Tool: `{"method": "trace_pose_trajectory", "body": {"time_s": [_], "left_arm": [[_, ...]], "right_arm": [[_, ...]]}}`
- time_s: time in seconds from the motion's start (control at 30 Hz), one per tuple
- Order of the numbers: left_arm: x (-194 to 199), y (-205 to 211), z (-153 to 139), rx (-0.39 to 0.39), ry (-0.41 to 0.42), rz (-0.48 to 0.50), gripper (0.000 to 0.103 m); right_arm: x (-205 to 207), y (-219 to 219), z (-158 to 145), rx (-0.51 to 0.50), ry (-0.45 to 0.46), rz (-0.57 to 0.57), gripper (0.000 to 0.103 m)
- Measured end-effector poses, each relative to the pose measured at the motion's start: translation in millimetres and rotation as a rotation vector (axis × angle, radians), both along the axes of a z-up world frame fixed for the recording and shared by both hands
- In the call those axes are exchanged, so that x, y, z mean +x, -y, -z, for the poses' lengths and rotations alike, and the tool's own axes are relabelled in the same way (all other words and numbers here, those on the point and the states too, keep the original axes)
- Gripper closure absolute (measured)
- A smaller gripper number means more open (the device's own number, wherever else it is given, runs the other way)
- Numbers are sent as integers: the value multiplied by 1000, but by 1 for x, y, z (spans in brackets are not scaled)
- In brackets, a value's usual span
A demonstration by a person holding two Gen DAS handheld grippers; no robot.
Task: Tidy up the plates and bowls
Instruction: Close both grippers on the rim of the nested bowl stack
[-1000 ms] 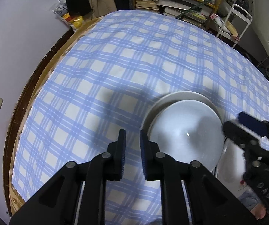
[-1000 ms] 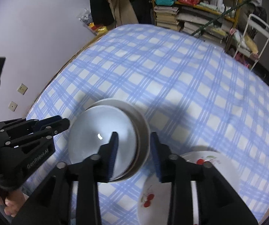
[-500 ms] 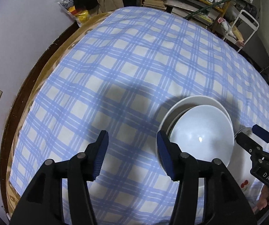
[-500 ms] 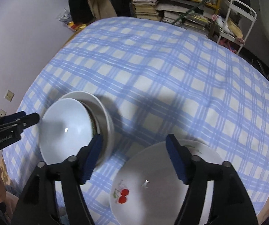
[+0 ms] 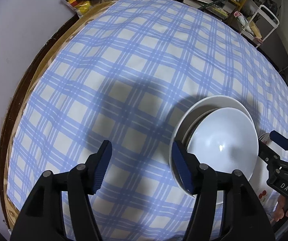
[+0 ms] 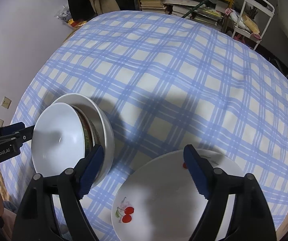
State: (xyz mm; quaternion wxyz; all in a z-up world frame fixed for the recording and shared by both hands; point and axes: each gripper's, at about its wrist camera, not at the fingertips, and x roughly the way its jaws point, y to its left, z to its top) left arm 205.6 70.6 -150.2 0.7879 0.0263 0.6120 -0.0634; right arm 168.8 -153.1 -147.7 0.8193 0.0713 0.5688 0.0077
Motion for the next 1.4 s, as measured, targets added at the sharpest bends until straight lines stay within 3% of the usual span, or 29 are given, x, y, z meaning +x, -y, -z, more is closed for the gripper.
{"method": "trace_pose_trajectory", "body": {"time_s": [0.53,0.77,1.03,1.07,1.27,1.33,1.4], "left_arm": [[5,-7,4,-53,-26,-25,41],[2,3,4,13,-14,21,44],[5,4,10,32,-23,28,45],[5,4,10,31,-26,31,47],[5,14,13,-28,-46,71,81],[4,20,12,-24,-42,88,94],[2,25,12,-19,-41,88,96]], "right_arm": [[2,-1,6,11,-26,13,17],[4,-2,7,12,-37,20,17],[7,-6,5,-2,-45,20,17],[8,-6,5,-4,-45,18,17],[7,-15,1,-53,-28,-23,25],[7,-19,0,-62,-17,-39,34],[7,-22,-1,-53,-17,-53,44]]}}
